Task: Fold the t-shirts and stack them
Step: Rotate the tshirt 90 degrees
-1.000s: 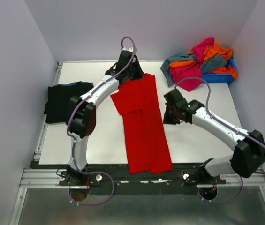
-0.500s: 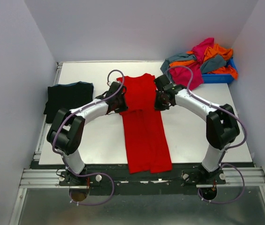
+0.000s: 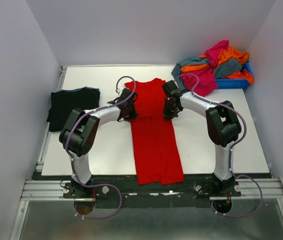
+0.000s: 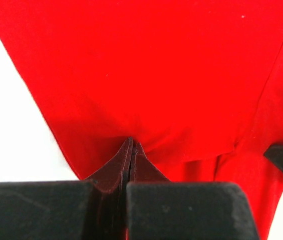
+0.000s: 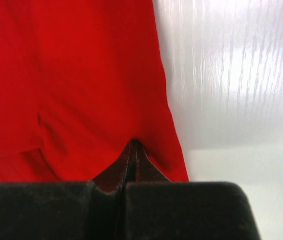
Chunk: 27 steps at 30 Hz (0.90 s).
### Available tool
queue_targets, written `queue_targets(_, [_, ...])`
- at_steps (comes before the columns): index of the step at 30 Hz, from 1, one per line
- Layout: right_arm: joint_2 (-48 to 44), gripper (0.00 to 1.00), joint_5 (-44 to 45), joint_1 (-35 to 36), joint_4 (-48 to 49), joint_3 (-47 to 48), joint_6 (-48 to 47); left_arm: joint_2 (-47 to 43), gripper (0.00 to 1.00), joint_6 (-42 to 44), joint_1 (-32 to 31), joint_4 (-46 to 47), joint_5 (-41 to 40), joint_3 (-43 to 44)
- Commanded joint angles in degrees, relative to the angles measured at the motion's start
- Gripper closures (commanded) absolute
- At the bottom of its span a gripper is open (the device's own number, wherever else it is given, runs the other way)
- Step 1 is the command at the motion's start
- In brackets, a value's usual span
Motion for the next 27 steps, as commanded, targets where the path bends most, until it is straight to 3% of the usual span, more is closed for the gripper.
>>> queue_targets(1, [3.63, 0.99, -1.25, -1.33, 0.54, 2.67, 1.39, 4.54, 1.0, 0.08, 1.61, 0.89, -0.45, 2.84])
queue_targets(7, [7.94, 0.99, -3.78, -3.97, 0.98, 6.62, 3.06, 12.01, 1.0, 1.66, 6.36, 2.57, 5.53, 8.1])
queue_targets(17, [17.43, 0.99, -5.37, -7.04, -5.51, 24.46, 2.8, 20.19, 1.0, 2.28, 9.44, 1.16, 9.66, 18.74])
queue_targets(22, [17.01, 0.98, -10.46, -7.75, -4.39, 25.45, 0.0, 20.46, 1.0, 2.63, 10.06, 0.28, 11.85, 22.52])
queue_targets(25, [8.42, 0.79, -13.55, -7.58, 4.72, 14.23, -1.77, 16.7, 0.81, 4.29, 10.32, -1.92, 12.04, 22.62])
queue_targets(27, [0.69, 0.67, -13.29, -7.58, 9.14, 6.22, -2.82, 11.53, 0.6, 5.26, 10.15, -0.96, 11.95, 19.12])
